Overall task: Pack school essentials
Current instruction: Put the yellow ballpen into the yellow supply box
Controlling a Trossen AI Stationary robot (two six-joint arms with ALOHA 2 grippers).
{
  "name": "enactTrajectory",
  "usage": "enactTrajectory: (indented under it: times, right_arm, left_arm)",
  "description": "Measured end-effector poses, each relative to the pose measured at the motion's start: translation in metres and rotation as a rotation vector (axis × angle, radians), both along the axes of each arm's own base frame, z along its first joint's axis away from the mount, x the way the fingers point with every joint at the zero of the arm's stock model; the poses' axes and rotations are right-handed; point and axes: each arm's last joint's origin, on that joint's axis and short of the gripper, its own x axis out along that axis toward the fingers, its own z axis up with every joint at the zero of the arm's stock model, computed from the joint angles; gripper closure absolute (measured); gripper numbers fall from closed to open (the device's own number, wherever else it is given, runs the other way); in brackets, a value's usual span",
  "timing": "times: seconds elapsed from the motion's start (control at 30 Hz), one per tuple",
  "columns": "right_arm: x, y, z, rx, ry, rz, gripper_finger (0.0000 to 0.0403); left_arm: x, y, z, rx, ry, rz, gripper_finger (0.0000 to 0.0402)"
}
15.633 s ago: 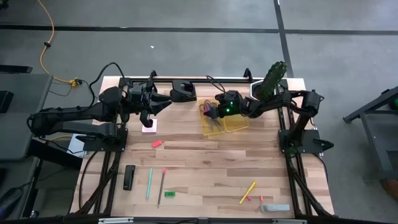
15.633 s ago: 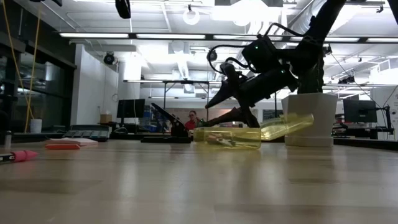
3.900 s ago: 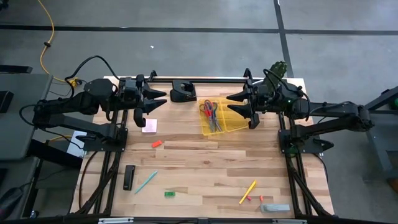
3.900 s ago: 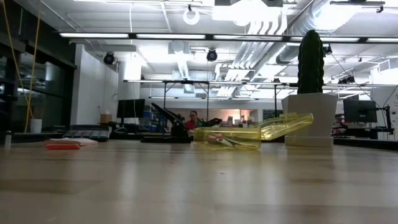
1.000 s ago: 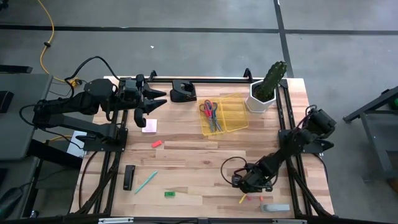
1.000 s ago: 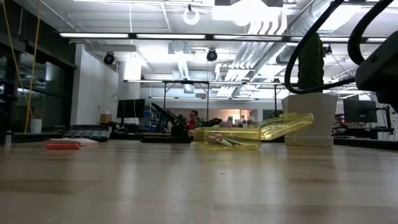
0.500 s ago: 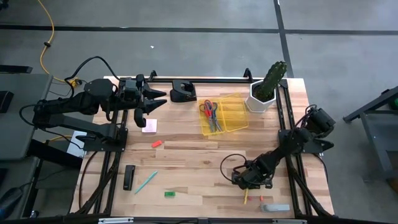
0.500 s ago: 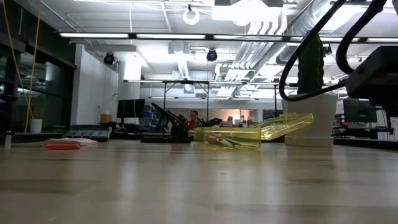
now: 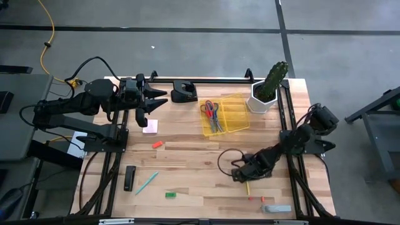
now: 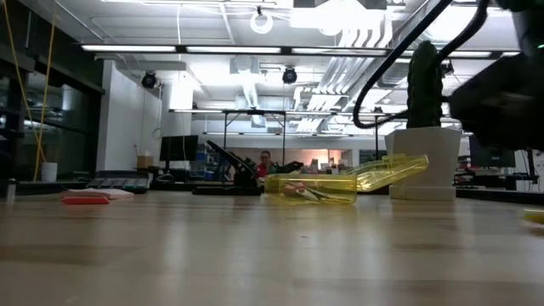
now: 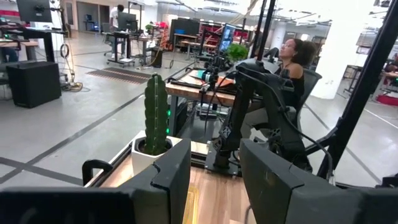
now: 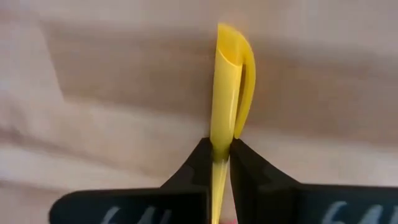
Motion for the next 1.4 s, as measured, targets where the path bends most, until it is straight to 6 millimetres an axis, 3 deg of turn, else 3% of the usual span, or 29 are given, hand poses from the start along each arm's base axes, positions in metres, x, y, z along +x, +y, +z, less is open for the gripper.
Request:
enactTrajectory:
  times: [0.2,0.47,0.7,1.07,1.23,1.4]
  right_arm:
    - [-0.008,-0.017,0.029,-0.091,-0.116,0.158,0.04]
    - [-0.014,-0.037,0.08,-0.197,-0.469,0.514,0.0402]
    - [0.006,-0.058,0.107,-0.35,-0.799,0.692,0.0402]
    - [0.045,-0.133,0.144,-0.774,-1.201,0.72,0.0402]
    - [0.049,-0.163,0.164,-0.971,-1.361,0.714,0.0402]
    - [0.048,-0.178,0.177,-1.102,-1.474,0.759,0.0402]
  left_arm:
    - [0.0,0.0,0.0,0.0,0.0,0.0,0.0276]
    - [0.0,0.0,0.0,0.0,-0.001,0.001,0.0276]
    - [0.0,0.0,0.0,-0.001,-0.001,0.003,0.0276]
    - [0.0,0.0,0.0,-0.001,-0.001,0.004,0.0276]
    - [0.0,0.001,-0.001,-0.002,0.013,0.026,0.0276]
    - [0.0,0.001,-0.003,0.0,0.034,0.025,0.0276]
